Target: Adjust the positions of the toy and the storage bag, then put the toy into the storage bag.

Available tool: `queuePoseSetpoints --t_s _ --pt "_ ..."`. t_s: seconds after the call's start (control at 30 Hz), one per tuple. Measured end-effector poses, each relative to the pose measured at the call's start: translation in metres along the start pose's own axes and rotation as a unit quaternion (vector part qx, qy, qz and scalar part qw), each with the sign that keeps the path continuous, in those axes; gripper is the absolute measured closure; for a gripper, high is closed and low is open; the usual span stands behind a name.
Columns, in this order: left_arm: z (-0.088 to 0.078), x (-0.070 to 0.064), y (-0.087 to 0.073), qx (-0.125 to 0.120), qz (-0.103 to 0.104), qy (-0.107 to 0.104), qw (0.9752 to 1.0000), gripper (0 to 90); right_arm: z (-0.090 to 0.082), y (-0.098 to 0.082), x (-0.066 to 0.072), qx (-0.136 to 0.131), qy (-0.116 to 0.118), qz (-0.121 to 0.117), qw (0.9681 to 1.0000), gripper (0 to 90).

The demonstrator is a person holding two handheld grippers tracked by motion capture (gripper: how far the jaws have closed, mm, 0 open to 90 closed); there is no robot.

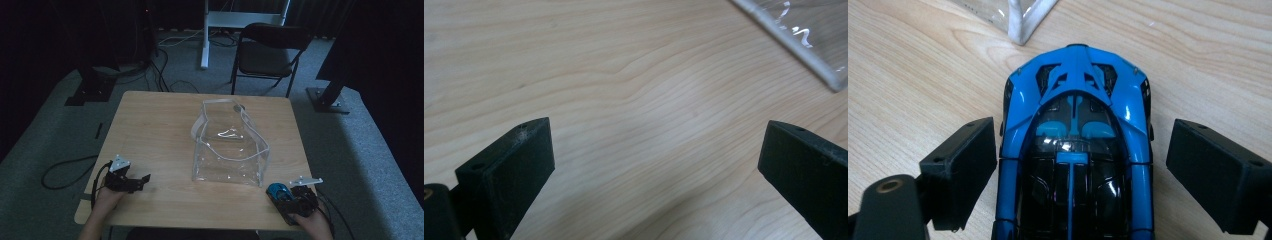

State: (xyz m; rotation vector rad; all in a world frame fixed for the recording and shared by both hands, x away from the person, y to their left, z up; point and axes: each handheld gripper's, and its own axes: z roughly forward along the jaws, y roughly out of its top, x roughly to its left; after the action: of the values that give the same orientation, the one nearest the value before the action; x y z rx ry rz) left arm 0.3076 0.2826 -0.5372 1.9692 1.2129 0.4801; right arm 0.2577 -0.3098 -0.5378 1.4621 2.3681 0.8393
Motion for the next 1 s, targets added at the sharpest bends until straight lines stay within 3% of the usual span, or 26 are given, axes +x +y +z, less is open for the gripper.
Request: queuePoseSetpoints --t_s 0.33,0.57,0.6,0.67,0.8,1.0 --pt "-0.014 0.015 -0.016 0.02 -0.011 0.052 0.9984 2.2 0.005 0.0 0.006 0.02 -0.023 -0.018 0.9994 12.0" --pt "-0.017 0.02 -0.021 0.026 -0.018 0.062 0.9976 2.2 0.007 -0.001 0.008 0.034 -0.036 -0.022 0.9985 12.1" --pt "-0.016 0.021 -0.024 0.034 -0.017 0.073 0.9966 2.2 0.007 -0.001 0.008 0.035 -0.038 -0.022 0.9984 12.1" --pt "-0.016 0.021 -0.025 0.037 -0.018 0.075 0.9963 2.2 0.007 -0.001 0.009 0.036 -0.046 -0.02 0.9981 12.7" --pt "-0.013 0.021 -0.027 0.044 -0.013 0.091 0.9948 2.2 0.007 -0.001 0.009 0.041 -0.047 -0.017 0.9979 11.6" --pt "-0.01 0.022 -0.03 0.05 -0.017 0.097 0.9939 2.2 0.007 0.0 0.008 0.051 -0.047 -0.014 0.9975 11.3"
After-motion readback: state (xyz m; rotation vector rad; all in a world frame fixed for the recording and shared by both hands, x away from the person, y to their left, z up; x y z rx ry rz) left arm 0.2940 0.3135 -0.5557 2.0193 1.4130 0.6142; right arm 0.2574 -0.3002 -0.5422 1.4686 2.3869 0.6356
